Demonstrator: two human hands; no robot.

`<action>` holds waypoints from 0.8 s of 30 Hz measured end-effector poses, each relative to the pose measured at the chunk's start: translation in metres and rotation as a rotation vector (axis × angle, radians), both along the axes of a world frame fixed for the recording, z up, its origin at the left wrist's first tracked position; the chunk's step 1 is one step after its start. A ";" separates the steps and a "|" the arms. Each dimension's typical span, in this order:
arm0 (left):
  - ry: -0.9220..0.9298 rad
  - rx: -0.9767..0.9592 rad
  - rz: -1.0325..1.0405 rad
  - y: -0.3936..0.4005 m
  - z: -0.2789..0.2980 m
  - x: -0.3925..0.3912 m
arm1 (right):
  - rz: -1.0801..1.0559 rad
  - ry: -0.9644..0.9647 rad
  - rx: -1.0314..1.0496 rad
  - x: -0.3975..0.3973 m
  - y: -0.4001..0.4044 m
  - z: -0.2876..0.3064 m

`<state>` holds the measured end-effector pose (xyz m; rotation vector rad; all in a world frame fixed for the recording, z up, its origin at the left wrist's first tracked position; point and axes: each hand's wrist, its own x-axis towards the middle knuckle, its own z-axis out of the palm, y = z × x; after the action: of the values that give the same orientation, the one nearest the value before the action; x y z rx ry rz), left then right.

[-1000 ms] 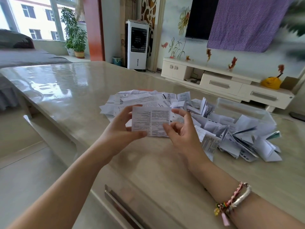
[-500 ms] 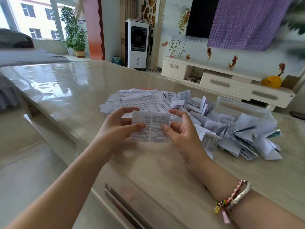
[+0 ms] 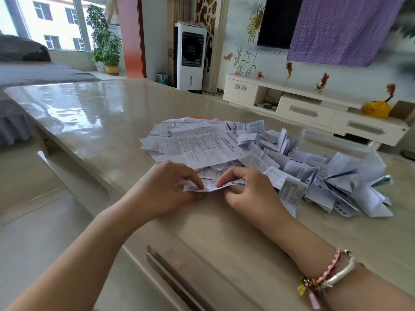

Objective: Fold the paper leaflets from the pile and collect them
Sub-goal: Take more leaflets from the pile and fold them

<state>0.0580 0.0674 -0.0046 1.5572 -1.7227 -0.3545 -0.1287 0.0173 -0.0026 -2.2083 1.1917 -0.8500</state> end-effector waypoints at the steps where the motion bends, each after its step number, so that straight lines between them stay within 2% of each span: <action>1: -0.010 -0.004 0.002 0.001 0.000 0.001 | 0.005 0.016 0.010 0.000 0.000 0.000; 5: 0.019 -0.042 0.049 0.000 -0.002 0.003 | 0.028 -0.029 0.035 0.001 -0.001 -0.002; 9: 0.109 -0.208 0.207 -0.004 -0.001 0.000 | 0.086 -0.218 0.043 0.003 -0.003 0.000; 12: 0.189 -0.237 0.297 -0.003 0.003 -0.005 | 0.123 -0.340 0.120 0.004 -0.005 0.002; 17: 0.466 -0.061 0.116 -0.003 0.001 -0.013 | 0.152 -0.479 0.179 0.004 -0.006 0.002; 21: 0.511 -0.009 0.013 -0.003 0.000 -0.020 | 0.162 -0.553 0.214 0.004 -0.006 0.003; 24: 0.506 0.005 0.021 -0.004 -0.002 -0.018 | 0.136 -0.535 0.209 0.004 -0.005 0.003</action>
<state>0.0395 0.0633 -0.0069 1.3418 -1.3097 -0.6784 -0.1243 0.0118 0.0009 -1.7179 0.8176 -1.1101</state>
